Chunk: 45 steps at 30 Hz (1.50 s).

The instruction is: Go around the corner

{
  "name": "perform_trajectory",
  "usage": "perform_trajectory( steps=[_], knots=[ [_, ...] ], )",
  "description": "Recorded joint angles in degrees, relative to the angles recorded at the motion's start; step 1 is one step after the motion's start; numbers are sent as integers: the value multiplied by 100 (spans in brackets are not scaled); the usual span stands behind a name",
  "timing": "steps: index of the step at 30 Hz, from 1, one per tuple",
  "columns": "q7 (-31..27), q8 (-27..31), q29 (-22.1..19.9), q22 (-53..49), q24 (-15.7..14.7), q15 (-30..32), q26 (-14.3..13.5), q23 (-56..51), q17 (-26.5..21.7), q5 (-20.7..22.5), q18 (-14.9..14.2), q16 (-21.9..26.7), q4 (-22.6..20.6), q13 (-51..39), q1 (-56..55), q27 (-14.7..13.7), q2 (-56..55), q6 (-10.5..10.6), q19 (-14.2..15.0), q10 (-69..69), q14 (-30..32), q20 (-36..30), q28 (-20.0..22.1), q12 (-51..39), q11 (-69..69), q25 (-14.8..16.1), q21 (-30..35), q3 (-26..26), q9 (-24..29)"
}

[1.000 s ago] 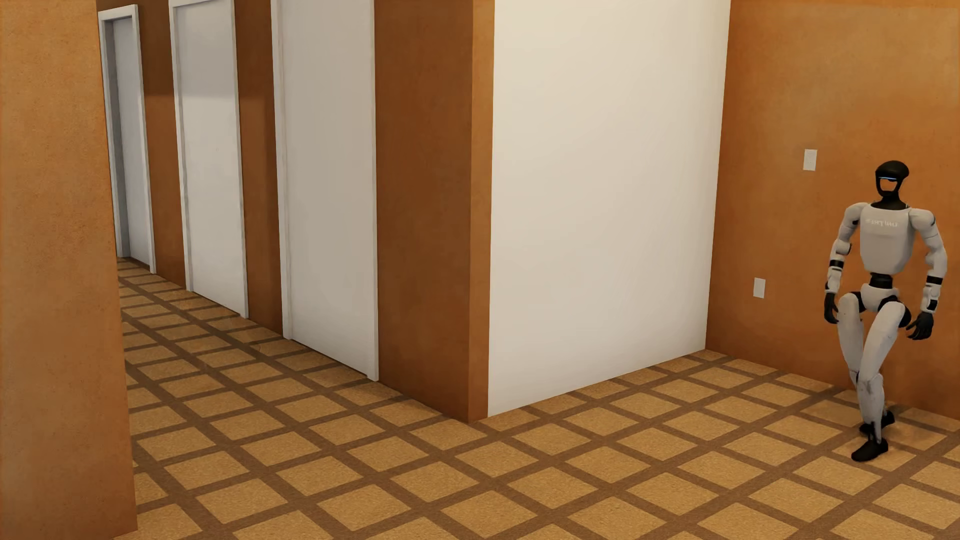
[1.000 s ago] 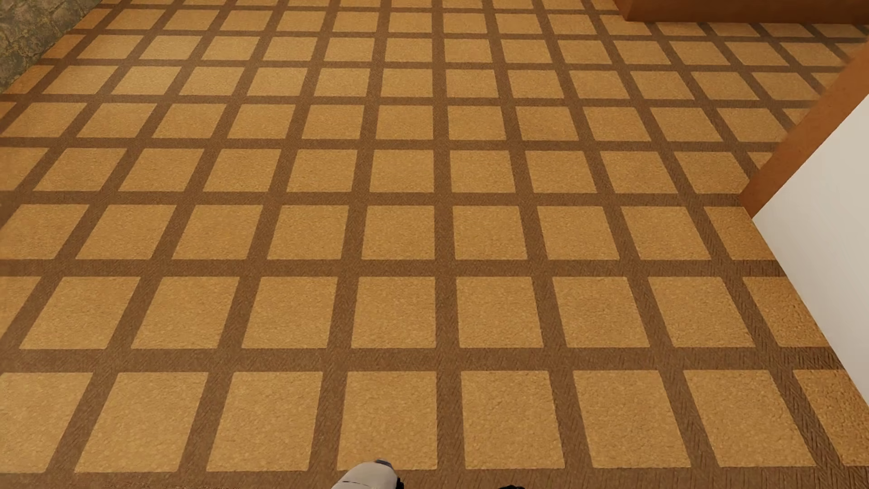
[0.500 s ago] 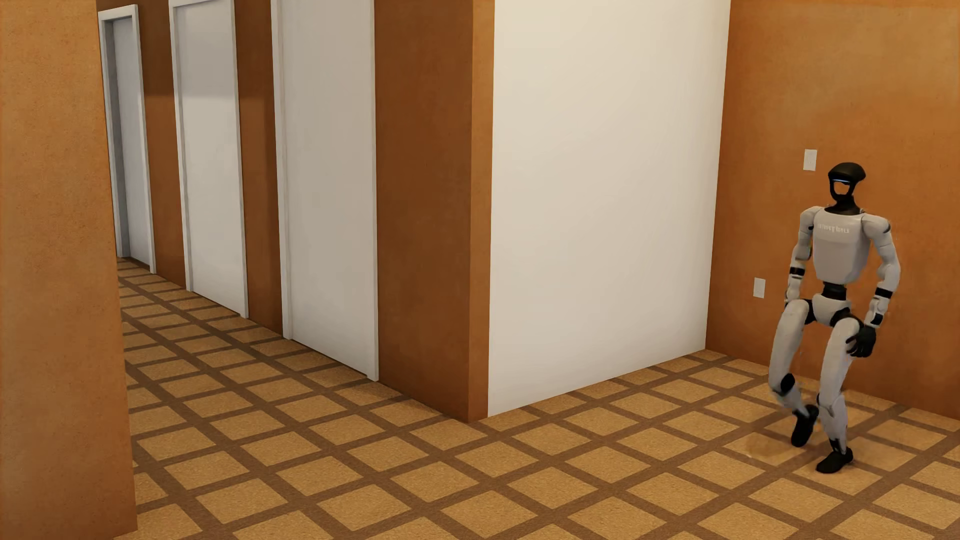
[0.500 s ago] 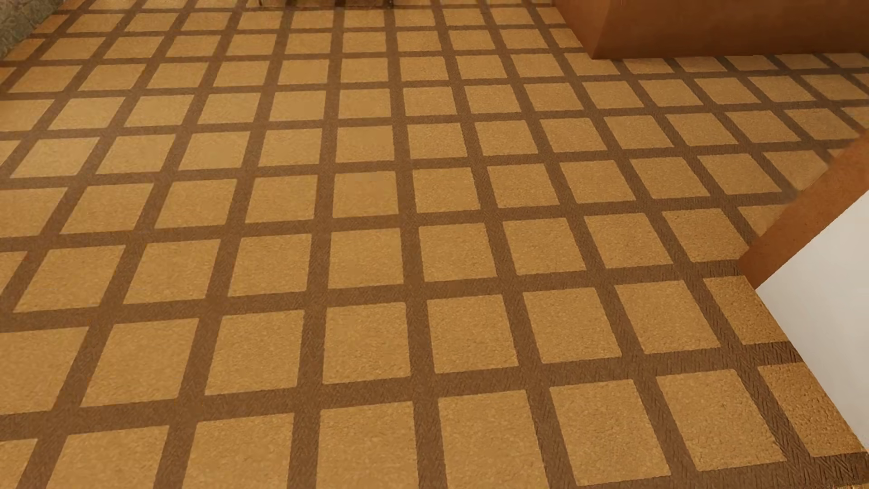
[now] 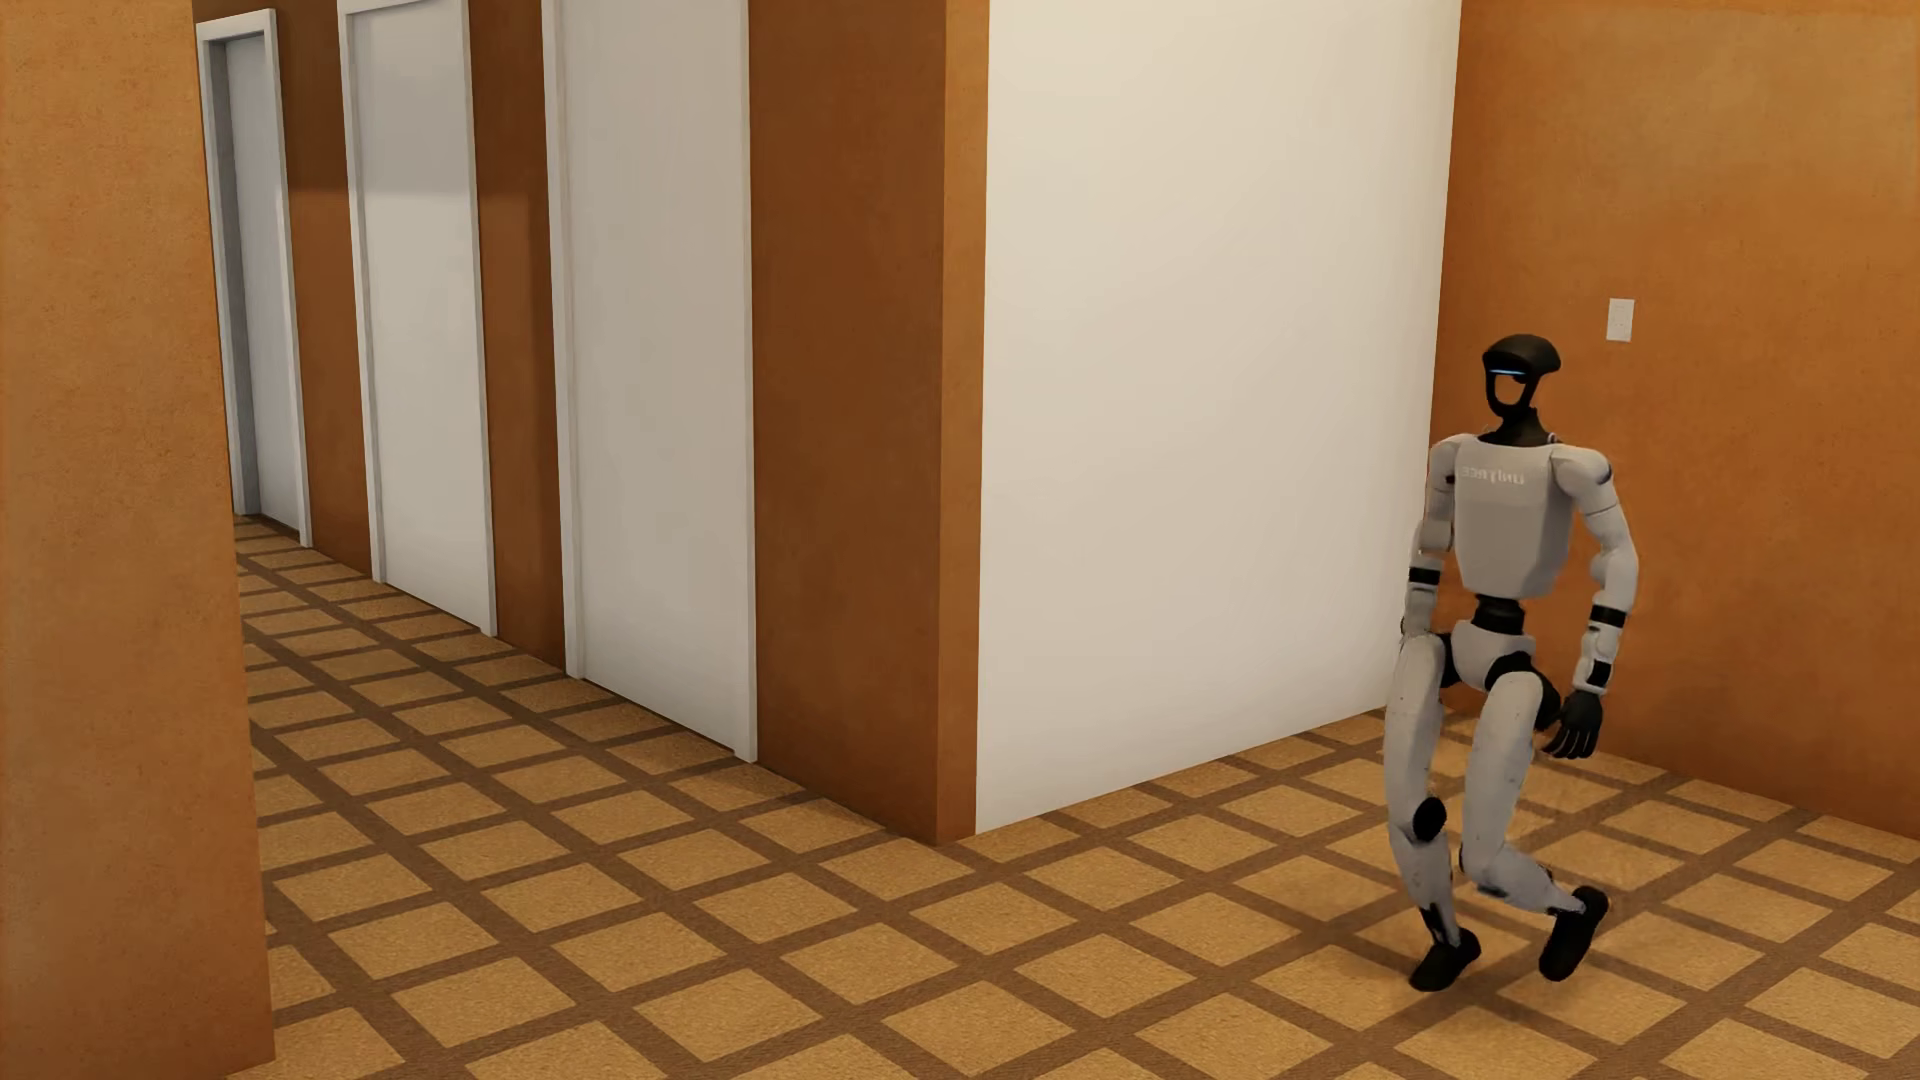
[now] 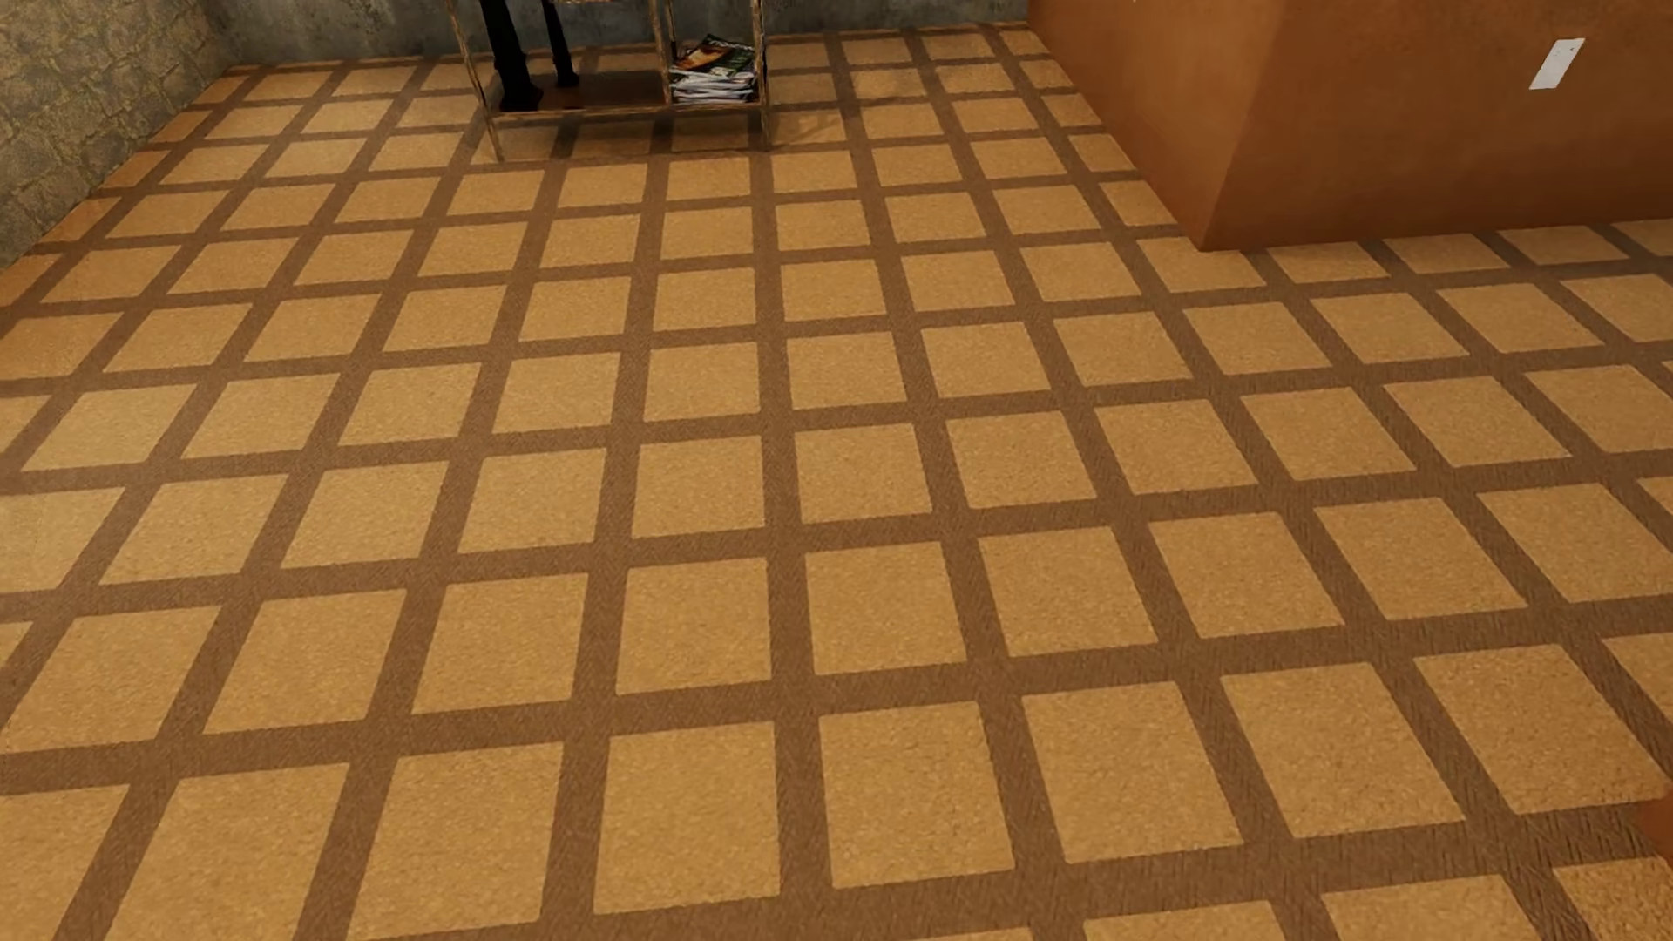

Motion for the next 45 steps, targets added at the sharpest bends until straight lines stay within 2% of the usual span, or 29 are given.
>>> perform_trajectory(
  steps=[3, 5, 6, 7, 8, 9, 10, 11, 13, 15, 16, 17, 18, 19, 20, 21, 22, 23, 25, 26, 28, 31, 33, 34, 36, 37, 39, 42, 45],
  knots=[
    [0, 0, 0, 112, 0, -1325, 0, -441, -200, -292, 0, 156, 50, -608, -717, 0, 1527, -306, 0, -2638, 334, -9, 0, 338, -805, 0, -65, 757, -16],
    [0, 0, 0, 277, 0, -2023, 0, -594, -282, -354, 0, 197, 94, -959, -1018, 0, 2088, -333, 0, -4457, 1340, -138, 0, 367, -961, 0, -557, 996, -200],
    [0, 0, 0, 359, 0, -2100, 0, -613, -276, -344, 0, 207, 102, -1081, -1250, 0, 2270, -385, 0, -6829, 1877, -112, 0, 375, -956, 0, -802, 991, -286],
    [0, 0, 0, 352, 0, -1959, 0, -760, -370, -465, 0, 235, 101, -1141, -1482, 0, 2432, -423, 0, -4901, 1416, -206, 0, 368, -830, 0, -843, 1144, -291],
    [0, 0, 0, 431, 0, -1612, 0, -913, -374, -638, 0, 251, -65, -1020, -1586, 0, 2676, -515, 0, -4371, 1474, -309, 0, 326, -589, 0, -1160, 1305, -220],
    [0, 0, 0, 541, 0, -881, 0, -826, -268, -804, 0, 245, -186, -899, -1704, 0, 2604, -624, 0, -3861, 1764, -339, 0, 327, 5, 0, -1318, 1412, -312],
    [0, 0, 0, 687, 0, 288, 0, -642, -83, -1063, 0, 234, -474, -713, -1530, 0, 2391, -812, 0, -3393, 1560, -323, 0, 309, 1040, 0, -1377, 1441, -275],
    [0, 0, 0, 728, 0, 1218, 0, -553, -17, -1032, 0, 194, -669, -553, -1319, 0, 1718, -792, 0, -3316, 1250, -222, 0, 232, 2515, 0, -1291, 1307, -280],
    [0, 0, 0, 421, 0, 871, 0, -333, 60, -1113, 0, 165, -840, -479, -363, 0, 358, -742, 0, -3585, 835, -110, 0, 118, 4808, 0, -723, 958, -57],
    [0, 0, 0, -66, 0, 996, 0, -514, 42, -915, 0, 171, -687, -66, 491, 0, -751, -416, 0, -4048, 693, -143, 0, -53, 4253, 0, -588, 208, 11],
    [0, 0, 0, -283, 0, 1495, 0, 0, 134, -834, 0, 250, -561, -31, 971, 0, -1043, -351, 0, -4251, 611, -154, 0, -160, 3077, 0, -292, -77, 61],
    [0, 0, 0, -542, 0, 1747, 0, 153, 191, -837, 0, 262, -566, 146, 1302, 0, -1377, -315, 0, -4492, 507, -10, 0, -223, 1735, 0, -513, -344, -17],
    [0, 0, 0, -760, 0, 1154, 0, 303, 188, -774, 0, 308, -550, 279, 1778, 0, -1445, -300, 0, -4722, 324, 91, 0, -265, 338, 0, -540, -506, -69],
    [0, 0, 0, -968, 0, -859, 0, 327, 152, -728, 0, 380, -658, 377, 2130, 0, -1431, -371, 0, -4895, 81, 288, 0, -334, -398, 0, -373, -589, -171],
    [0, 0, 0, -1116, 0, 763, 0, 329, 91, -774, 0, 461, -691, 507, 2326, 0, -1553, -406, 0, -4900, -247, 460, 0, -360, -2439, 0, -245, -646, -317],
    [0, 0, 0, -1117, 0, 983, 0, 388, 62, -773, 0, 497, -776, 621, 2498, 0, -1666, -450, 0, -4876, -457, 615, 0, -393, -2603, 0, -120, -718, -362],
    [0, 0, 0, -1062, 0, -995, 0, 463, 45, -678, 0, 464, -750, 677, 2667, 0, -1858, -375, 0, -4709, -489, 813, 0, -346, -540, 0, -26, -813, -312],
    [0, 0, 0, -910, 0, -331, 0, 519, 19, -479, 0, 410, -688, 738, 2759, 0, -1878, -285, 0, -4326, -246, 1002, 0, -257, -345, 0, -18, -838, -311],
    [0, 0, 0, -463, 0, 1293, 0, 688, -26, 66, 0, 219, -140, 821, 2134, 0, -1755, 75, 0, -2034, 1638, 1011, 0, -47, 77, 0, -48, -695, -218],
    [0, 0, 0, -329, 0, 1422, 0, 647, -49, 253, 0, 189, 25, 778, 1475, 0, -1557, 112, 0, -739, 1559, 973, 0, 53, 265, 0, -144, -583, -150],
    [0, 0, 0, -53, 0, 1034, 0, 399, -70, 294, 0, 177, 60, 620, 308, 0, -720, -56, 0, -334, 665, 711, 0, 117, 73, 0, -457, -304, 55],
    [0, 0, 0, -37, 0, -63, 0, -235, -158, 233, 0, 331, 21, 262, -404, 0, 289, -518, 0, -3485, 742, 759, 0, 491, -215, 0, -685, 494, 34],
    [0, 0, 0, 1, 0, -795, 0, -614, -280, 145, 0, 326, 147, 55, -752, 0, 604, -682, 0, -4861, 3725, 754, 0, 762, -188, 0, -1084, 651, -165],
    [0, 0, 0, 15, 0, -1196, 0, -770, -374, 138, 0, 317, 299, -12, -847, 0, 885, -650, 0, -4675, 4138, 714, 0, 909, -86, 0, -1209, 763, -196],
    [0, 0, 0, 116, 0, -1143, 0, -931, -399, 38, 0, 333, 208, -82, -584, 0, 1113, -768, 0, -3958, 2549, 611, 0, 961, 620, 0, -1350, 1037, -116],
    [0, 0, 0, 254, 0, -425, 0, -795, -191, -68, 0, 338, 232, -150, -407, 0, 822, -884, 0, -3733, 1939, 548, 0, 815, 1266, 0, -1575, 1182, -80],
    [0, 0, 0, 399, 0, 1101, 0, -745, 15, -292, 0, 540, 422, -335, 62, 0, 201, -1087, 0, -3833, 1387, 534, 0, 440, 1841, 0, -1061, 989, 44],
    [0, 0, 0, -12, 0, 1001, 0, -751, 122, -607, 0, 590, 851, -29, 813, 0, -1056, -1011, 0, -4083, 867, 803, 0, 321, 1870, 0, -644, 526, -77],
    [0, 0, 0, -586, 0, 797, 0, -257, 136, -1053, 0, 536, 856, 453, 1715, 0, -1886, -844, 0, -4293, 398, 884, 0, 321, 876, 0, -467, -34, -119]
  ],
)
